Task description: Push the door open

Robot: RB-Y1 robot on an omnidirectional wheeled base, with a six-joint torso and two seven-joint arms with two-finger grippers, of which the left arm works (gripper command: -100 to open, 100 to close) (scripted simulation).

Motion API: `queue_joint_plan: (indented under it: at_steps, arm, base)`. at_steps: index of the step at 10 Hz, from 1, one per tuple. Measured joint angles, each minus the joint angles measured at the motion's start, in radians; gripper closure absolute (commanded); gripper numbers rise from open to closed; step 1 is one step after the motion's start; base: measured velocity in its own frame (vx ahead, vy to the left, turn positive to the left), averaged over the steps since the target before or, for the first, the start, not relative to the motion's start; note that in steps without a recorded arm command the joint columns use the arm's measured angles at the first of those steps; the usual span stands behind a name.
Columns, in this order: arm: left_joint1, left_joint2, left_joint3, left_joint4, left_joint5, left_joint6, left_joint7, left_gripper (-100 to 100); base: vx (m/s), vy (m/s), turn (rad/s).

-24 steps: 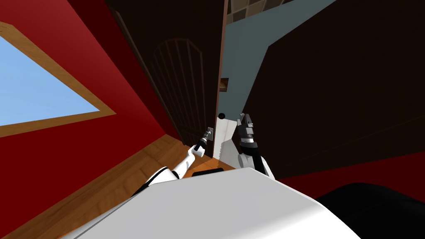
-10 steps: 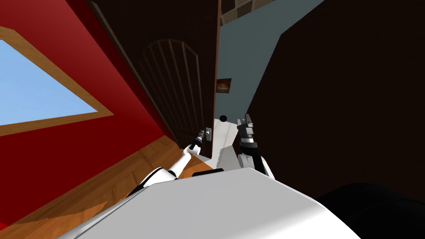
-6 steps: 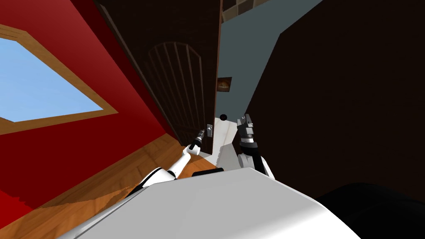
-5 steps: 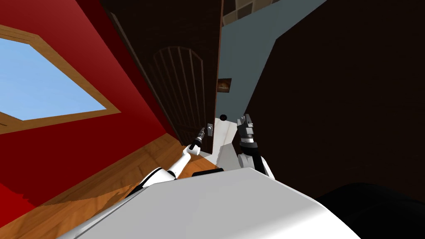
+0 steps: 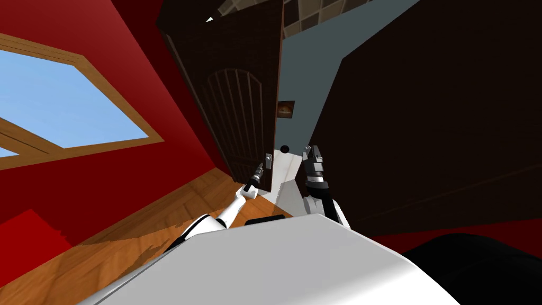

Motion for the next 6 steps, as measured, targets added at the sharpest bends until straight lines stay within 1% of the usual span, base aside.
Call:
queue_joint_plan:
  at_steps: [1,2,4,6]
  arm:
    - [0.001,-0.001,-0.001,0.0,0.0,-0.001,0.001,-100]
    - [0.003,0.01,0.001,-0.004,0.0,0.0,0.001,-100]
    - [0.001,0.021,0.005,0.003,0.0,-0.004,-0.001,-100]
    - [-0.002,0.024,0.011,0.007,0.0,-0.008,-0.003,-100]
  base:
    - [0.08,-0.053,-0.04]
    - [0.16,-0.076,-0.017]
    - [0.2,-0.075,-0.017]
    - [0.208,-0.091,-0.028]
